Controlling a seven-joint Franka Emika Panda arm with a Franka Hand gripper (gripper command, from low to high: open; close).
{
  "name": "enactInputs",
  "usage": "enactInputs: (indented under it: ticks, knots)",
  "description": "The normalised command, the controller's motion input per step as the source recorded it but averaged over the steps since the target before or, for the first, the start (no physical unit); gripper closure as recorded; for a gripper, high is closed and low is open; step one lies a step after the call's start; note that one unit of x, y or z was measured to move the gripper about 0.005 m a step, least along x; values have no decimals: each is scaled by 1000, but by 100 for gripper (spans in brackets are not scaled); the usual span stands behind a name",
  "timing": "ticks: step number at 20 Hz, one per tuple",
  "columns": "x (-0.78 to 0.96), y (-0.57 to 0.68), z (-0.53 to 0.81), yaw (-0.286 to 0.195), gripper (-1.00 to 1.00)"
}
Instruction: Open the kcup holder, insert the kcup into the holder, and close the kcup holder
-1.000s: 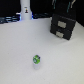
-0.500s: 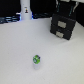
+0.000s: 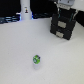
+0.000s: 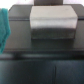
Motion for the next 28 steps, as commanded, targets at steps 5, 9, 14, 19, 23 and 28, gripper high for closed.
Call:
enactInputs:
  ticks: [5, 9, 14, 19, 23, 28]
  knots:
    - [-245, 95, -386, -33, -100]
    - [-361, 29, -360, -22, -100]
    - [-405, 13, -336, -8, -100]
    - [-284, 31, -121, -3, 100]
    - [-74, 4, -7, -8, 100]
    - [18, -16, -3, -7, 100]
